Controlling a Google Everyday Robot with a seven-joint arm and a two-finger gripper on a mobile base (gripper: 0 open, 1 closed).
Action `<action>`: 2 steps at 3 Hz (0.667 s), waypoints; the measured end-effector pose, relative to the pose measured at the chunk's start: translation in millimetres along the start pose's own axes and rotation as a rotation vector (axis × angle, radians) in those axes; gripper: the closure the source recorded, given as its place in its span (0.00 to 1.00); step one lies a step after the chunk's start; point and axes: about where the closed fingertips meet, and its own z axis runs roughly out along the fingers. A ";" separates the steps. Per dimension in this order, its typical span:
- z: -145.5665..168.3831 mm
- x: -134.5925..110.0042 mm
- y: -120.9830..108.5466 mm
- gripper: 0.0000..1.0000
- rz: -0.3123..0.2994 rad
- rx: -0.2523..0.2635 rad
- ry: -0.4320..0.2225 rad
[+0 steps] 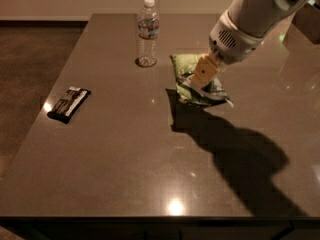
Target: Pick green jalapeno chip bag
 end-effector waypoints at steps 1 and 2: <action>-37.1 -22.2 5.2 1.00 -0.079 0.036 -0.045; -53.6 -31.6 8.4 1.00 -0.117 0.053 -0.061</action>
Offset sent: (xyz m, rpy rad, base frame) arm 0.0053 0.0074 0.0839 -0.0300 -0.1468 0.1114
